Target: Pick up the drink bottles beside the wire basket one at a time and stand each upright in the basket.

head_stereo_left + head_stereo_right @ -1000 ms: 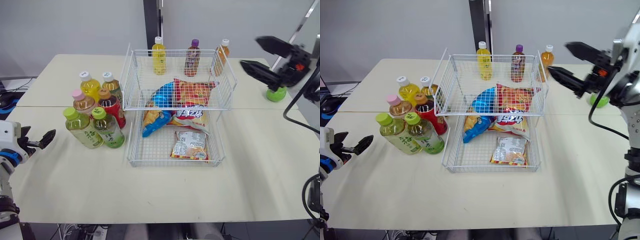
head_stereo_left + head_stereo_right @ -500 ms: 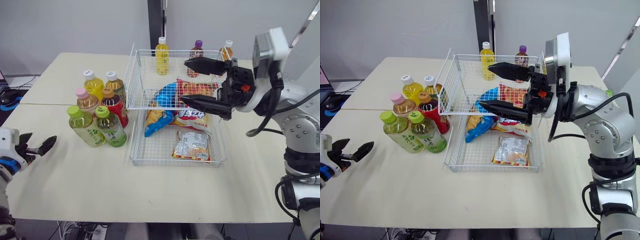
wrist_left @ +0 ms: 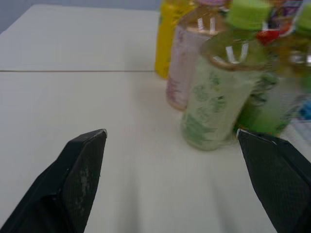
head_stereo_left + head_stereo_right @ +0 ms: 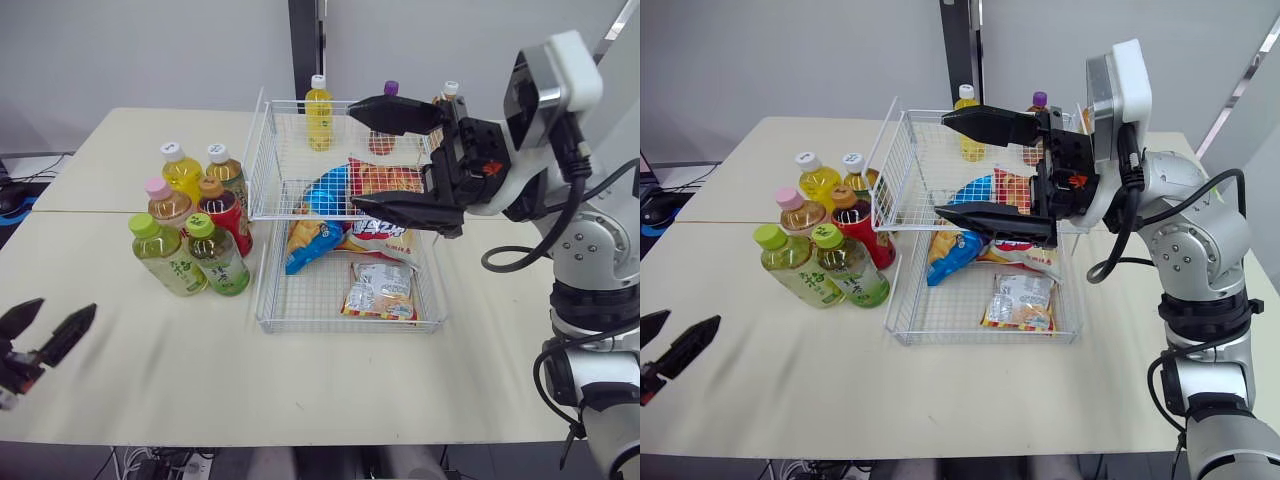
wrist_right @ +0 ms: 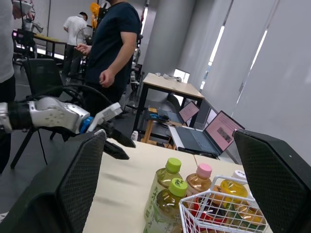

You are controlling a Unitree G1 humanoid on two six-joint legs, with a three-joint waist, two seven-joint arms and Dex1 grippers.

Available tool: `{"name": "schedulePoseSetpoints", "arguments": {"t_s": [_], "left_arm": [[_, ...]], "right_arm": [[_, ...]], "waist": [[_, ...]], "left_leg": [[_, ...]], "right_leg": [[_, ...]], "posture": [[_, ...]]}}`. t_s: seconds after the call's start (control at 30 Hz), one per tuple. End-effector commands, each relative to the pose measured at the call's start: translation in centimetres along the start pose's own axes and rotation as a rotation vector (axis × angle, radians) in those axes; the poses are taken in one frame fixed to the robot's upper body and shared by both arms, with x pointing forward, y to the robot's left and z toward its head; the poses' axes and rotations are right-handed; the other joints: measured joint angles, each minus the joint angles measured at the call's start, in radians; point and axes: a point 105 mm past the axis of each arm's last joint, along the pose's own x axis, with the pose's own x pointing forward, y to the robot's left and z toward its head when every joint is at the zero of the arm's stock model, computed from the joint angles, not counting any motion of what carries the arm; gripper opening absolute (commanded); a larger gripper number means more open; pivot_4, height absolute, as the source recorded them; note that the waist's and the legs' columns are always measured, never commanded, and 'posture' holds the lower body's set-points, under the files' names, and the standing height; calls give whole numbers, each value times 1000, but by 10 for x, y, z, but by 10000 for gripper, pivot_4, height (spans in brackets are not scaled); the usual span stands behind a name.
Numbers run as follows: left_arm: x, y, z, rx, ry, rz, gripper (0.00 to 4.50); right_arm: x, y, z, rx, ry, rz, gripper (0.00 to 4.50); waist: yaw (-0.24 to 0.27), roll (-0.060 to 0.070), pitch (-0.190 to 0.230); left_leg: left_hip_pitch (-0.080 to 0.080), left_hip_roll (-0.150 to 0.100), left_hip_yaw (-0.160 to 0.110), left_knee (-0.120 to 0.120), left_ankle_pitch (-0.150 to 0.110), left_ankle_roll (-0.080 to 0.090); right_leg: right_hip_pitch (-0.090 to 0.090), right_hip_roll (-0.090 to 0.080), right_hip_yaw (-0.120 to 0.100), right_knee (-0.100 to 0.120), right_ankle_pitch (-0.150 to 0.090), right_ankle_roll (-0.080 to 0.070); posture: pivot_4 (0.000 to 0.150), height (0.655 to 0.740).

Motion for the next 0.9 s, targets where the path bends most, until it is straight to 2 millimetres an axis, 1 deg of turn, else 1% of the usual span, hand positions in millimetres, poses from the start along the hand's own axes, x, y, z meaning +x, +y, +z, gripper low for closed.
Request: {"name": "schedulePoseSetpoints", "arguments": {"t_s": [0.03,0.17,0.23,0.27,0.4,0.5,0.63,0.9], "left_arm": [[5,-23,27,47,-92,3,44725],[39,-29,36,103,-155,25,44725],[56,-30,40,97,-186,28,44725],[61,-29,41,94,-197,35,44725],[93,-25,35,93,-190,67,44725],[104,-22,33,90,-186,82,44725],[115,-23,35,97,-188,65,44725],[126,-31,34,98,-191,29,44725]], "right_arm": [[2,0,9,-28,-10,-2,45000],[3,-2,11,-38,-6,-11,45000],[3,-2,11,-38,-2,-11,45000],[3,-2,11,-37,-1,-12,45000],[2,-3,11,-60,14,-48,45000],[1,-2,12,-71,26,-62,45000],[-1,-1,15,-81,35,-76,45000],[-3,1,15,-93,50,-83,45000]], "waist": [[8,0,0],[19,1,0],[19,0,0],[19,0,0],[16,0,-1],[14,0,0],[16,0,0],[16,0,0]], "left_leg": [[0,0,-1,0,0,0],[0,-1,-3,2,0,0],[0,0,-3,3,0,0],[0,-1,-2,3,0,0],[0,-1,1,2,0,0],[-1,0,0,1,0,0],[-1,0,0,1,0,0],[-1,-1,0,1,0,0]], "right_leg": [[0,1,0,0,0,0],[1,7,0,1,-1,-1],[1,7,0,1,-1,-1],[1,7,-1,1,-1,-1],[0,7,0,0,0,-1],[0,8,-1,0,0,-1],[-1,8,-1,0,0,-1],[0,7,-1,0,0,-1]], "posture": [[1500,7400],[1500,7400],[1500,7400],[1500,7400],[1500,7400],[1500,7400],[1500,7400],[1500,7400]]}}
